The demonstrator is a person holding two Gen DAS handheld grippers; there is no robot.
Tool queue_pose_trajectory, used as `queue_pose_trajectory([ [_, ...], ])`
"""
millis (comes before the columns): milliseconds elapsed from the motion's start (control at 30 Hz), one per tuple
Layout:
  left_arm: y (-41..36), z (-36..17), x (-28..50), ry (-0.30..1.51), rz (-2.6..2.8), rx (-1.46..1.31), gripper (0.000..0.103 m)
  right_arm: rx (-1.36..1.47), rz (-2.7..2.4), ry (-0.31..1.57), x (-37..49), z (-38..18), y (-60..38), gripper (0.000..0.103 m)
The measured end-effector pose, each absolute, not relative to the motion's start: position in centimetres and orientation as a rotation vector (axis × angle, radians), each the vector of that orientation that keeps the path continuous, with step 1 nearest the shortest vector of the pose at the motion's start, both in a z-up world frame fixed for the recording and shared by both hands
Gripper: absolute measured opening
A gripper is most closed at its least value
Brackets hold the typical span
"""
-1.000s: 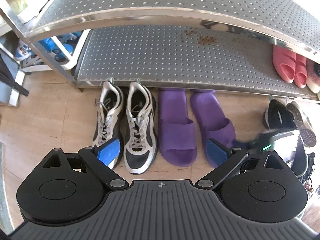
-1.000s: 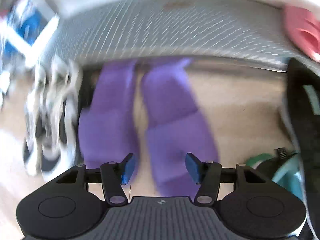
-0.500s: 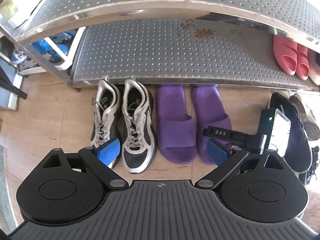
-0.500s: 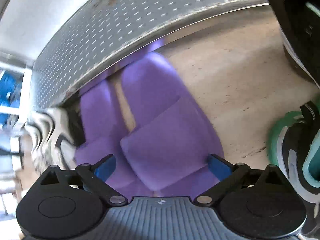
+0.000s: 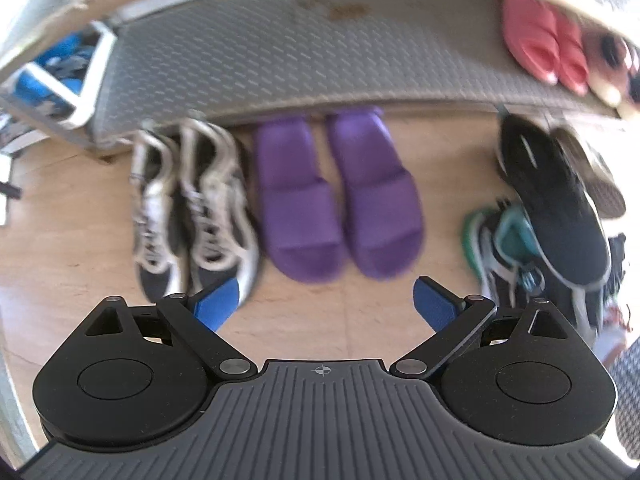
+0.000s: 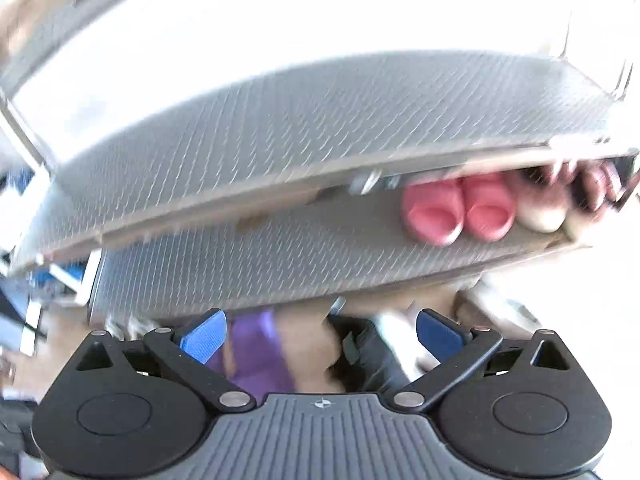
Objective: Organize scattered shoes
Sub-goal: 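Grasp the black sneaker from the pile with the right gripper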
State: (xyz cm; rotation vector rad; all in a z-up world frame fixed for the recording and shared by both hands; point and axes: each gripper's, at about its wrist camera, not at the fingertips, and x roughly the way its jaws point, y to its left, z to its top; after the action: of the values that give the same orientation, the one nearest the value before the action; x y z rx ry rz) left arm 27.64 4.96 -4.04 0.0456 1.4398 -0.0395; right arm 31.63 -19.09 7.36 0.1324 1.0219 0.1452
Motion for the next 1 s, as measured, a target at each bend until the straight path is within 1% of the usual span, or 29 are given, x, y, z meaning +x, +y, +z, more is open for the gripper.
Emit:
queue_pose_trajectory([
  [100, 2.7, -4.9, 27.5, 1.454, -0.060, 0.080, 0.097, -0.083, 0.206, 1.171, 32.6, 1.8, -19.6, 0.088],
  [167, 0.3, -5.3, 27.9, 1.454, -0.089, 0.095, 0.097, -0.236, 0.243, 1.237, 32.7, -2.5, -19.5, 0.087],
  [233, -0.8, -5.4, 28.4, 1.442, -0.096, 0.093, 0.097, -0.310, 0.288, 1.298, 32.7, -6.5, -19.2, 0.087],
  [300, -1.3, -5.4, 28.5, 1.435, -0.100, 0.089, 0.097, -0.309, 0.310, 1.315, 32.8, -8.4, -18.6, 0.089],
  [367, -1.6, -5.4, 28.8, 1.434, -0.111, 0.082, 0.097, -0.359, 0.335, 1.295, 33.0, -9.8, -17.2, 0.095],
  [400, -1.4, -5.4, 28.9, 1.435, -0.109, 0.080, 0.097, -0.422, 0.346, 1.274, 32.9, -10.5, -16.3, 0.097],
  [467, -1.0, -5.4, 29.0, 1.438, -0.104, 0.075, 0.097, -0.578, 0.355, 1.240, 32.4, -11.9, -14.5, 0.097],
  [500, -0.7, -5.4, 29.1, 1.439, -0.100, 0.075, 0.097, -0.653, 0.360, 1.237, 32.3, -12.8, -13.8, 0.096],
  [567, 0.4, -5.2, 29.2, 1.439, -0.083, 0.077, 0.097, -0.760, 0.348, 1.263, 32.1, -15.0, -13.0, 0.086],
  [600, 0.8, -5.2, 29.2, 1.438, -0.081, 0.076, 0.097, -0.793, 0.331, 1.273, 32.0, -15.7, -12.9, 0.084],
  [633, 1.8, -5.0, 29.1, 1.434, -0.069, 0.078, 0.097, -0.803, 0.309, 1.276, 32.0, -15.9, -12.9, 0.080],
  [667, 2.3, -4.9, 29.1, 1.432, -0.057, 0.078, 0.097, -0.793, 0.294, 1.279, 32.1, -15.8, -12.9, 0.079],
  [733, 3.0, -4.8, 29.1, 1.431, -0.039, 0.077, 0.097, -0.678, 0.256, 1.308, 32.7, -14.2, -13.4, 0.077],
  [867, 3.6, -4.4, 29.0, 1.419, -0.021, 0.049, 0.097, -0.497, 0.169, 1.288, 33.1, -10.3, -16.6, 0.076],
  [933, 2.7, -4.4, 28.5, 1.423, -0.054, 0.049, 0.097, -0.511, 0.089, 1.258, 33.2, -8.7, -19.2, 0.078],
  [1000, 2.0, -4.6, 28.2, 1.432, -0.082, 0.048, 0.097, -0.542, 0.026, 1.249, 33.3, -8.3, -21.9, 0.078],
])
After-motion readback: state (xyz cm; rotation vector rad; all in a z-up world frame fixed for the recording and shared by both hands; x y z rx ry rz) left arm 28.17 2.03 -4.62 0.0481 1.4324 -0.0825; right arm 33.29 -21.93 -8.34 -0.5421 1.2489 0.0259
